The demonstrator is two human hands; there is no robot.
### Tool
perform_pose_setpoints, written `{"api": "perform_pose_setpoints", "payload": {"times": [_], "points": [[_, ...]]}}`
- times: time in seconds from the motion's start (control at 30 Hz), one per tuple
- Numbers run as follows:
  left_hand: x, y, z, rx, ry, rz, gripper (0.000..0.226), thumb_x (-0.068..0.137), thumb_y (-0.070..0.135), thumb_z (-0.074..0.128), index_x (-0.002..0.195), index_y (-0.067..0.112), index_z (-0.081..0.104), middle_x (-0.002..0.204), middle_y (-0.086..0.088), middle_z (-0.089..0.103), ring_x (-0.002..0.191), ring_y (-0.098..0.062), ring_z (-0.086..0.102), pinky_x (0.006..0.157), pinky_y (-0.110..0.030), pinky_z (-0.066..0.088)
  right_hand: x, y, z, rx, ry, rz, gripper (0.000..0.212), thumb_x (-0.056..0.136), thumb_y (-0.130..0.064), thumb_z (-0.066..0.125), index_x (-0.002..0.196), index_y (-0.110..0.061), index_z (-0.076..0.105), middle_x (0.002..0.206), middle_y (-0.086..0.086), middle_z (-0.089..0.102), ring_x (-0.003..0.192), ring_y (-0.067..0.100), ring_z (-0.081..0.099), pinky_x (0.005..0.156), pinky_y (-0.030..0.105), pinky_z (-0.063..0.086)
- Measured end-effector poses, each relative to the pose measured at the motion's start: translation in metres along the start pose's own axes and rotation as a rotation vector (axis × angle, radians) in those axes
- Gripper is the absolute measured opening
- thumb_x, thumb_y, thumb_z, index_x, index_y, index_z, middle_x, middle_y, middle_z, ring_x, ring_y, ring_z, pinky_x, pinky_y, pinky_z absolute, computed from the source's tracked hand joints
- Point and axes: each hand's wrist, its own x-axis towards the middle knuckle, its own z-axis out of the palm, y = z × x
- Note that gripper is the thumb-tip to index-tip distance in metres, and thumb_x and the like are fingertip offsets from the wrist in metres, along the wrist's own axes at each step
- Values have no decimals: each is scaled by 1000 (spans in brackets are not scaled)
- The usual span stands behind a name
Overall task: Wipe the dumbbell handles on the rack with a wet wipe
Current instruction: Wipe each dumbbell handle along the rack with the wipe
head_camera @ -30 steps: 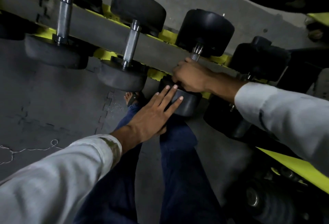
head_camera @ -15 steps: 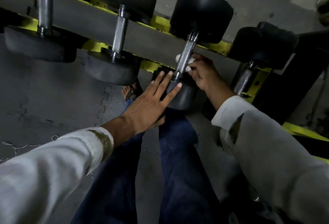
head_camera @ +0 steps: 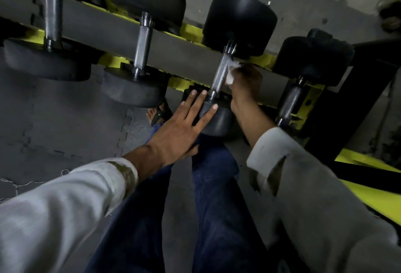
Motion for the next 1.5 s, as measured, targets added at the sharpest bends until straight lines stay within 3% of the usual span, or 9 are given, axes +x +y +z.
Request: {"api": "perform_pose_setpoints", "payload": {"times": [0.2, 0.3, 0.43, 0.53, 0.73, 0.93, 1.17, 1.33, 1.5], "points": [[1, -3, -2, -10, -31, 10, 128, 80, 48, 79, 163, 11, -12, 166, -29, -17, 155, -46, -12, 125, -57, 19, -14, 7, -21, -987, -172, -999, 13, 87, -10, 63, 100, -9, 63, 113, 11, 58, 101, 21, 52, 75, 27, 42], [1, -5, -1, -16, -32, 12, 130, 78, 47, 81, 164, 12, -10, 167, -28, -16, 155, -46, -11, 125, -57, 20, 9, -6, -16, -1359, -201, -1245, 25, 89, -22, 63, 113, -20, 65, 125, 1, 59, 108, 23, 51, 78, 35, 47], [1, -4, -4, -16, -45, 13, 129, 79, 48, 81, 164, 12, -9, 167, -29, -16, 155, -46, -10, 125, -57, 20, -2, -10, -19, -1614, -364, -1145, 30, 95, -27, 57, 125, -23, 57, 142, -2, 51, 86, 27, 68, 61, 32, 42], [0, -3, -7, -1, -55, 10, 127, 81, 49, 79, 164, 12, -10, 166, -29, -16, 155, -46, -10, 126, -55, 17, -17, -28, -11, -1818, -701, -1106, 23, 93, -21, 53, 114, -23, 63, 121, -1, 62, 92, 27, 68, 61, 31, 36], [2, -5, -5, 4, -55, 20, 124, 85, 48, 76, 163, 12, -14, 166, -29, -19, 155, -45, -13, 126, -55, 17, -16, -52, 42, -2165, -727, -824, 31, 100, -25, 51, 125, -14, 64, 130, 10, 63, 119, 31, 61, 90, 40, 49], [-5, -4, -10, -3, -82, 14, 117, 90, 48, 70, 162, 14, -16, 164, -28, -25, 154, -45, -17, 127, -54, 14, -18, -50, 16, -1881, -971, -911, 20, 91, -28, 57, 102, -26, 73, 107, 6, 72, 103, 32, 67, 69, 30, 42], [-4, -5, -10, -14, -88, 8, 115, 93, 48, 65, 161, 15, -21, 162, -26, -32, 153, -44, -22, 128, -53, 10, 10, -52, -28, -1420, -506, -1139, 33, 99, -27, 48, 129, -26, 64, 136, -5, 62, 114, 23, 66, 87, 34, 55], [-4, -5, -11, 2, -92, 25, 118, 90, 48, 69, 162, 13, -17, 163, -28, -27, 154, -46, -17, 127, -54, 13, 0, -26, -28, -1509, -622, -1240, 34, 94, -25, 47, 123, -24, 65, 137, -4, 60, 107, 27, 67, 71, 34, 55], [-4, -6, -15, 47, -88, 35, 121, 87, 51, 70, 162, 12, -15, 164, -30, -24, 155, -46, -13, 127, -51, 10, -10, -21, -20, -1218, -268, -951, 28, 94, -21, 53, 121, -18, 60, 131, 6, 53, 103, 31, 62, 78, 39, 53]]}}
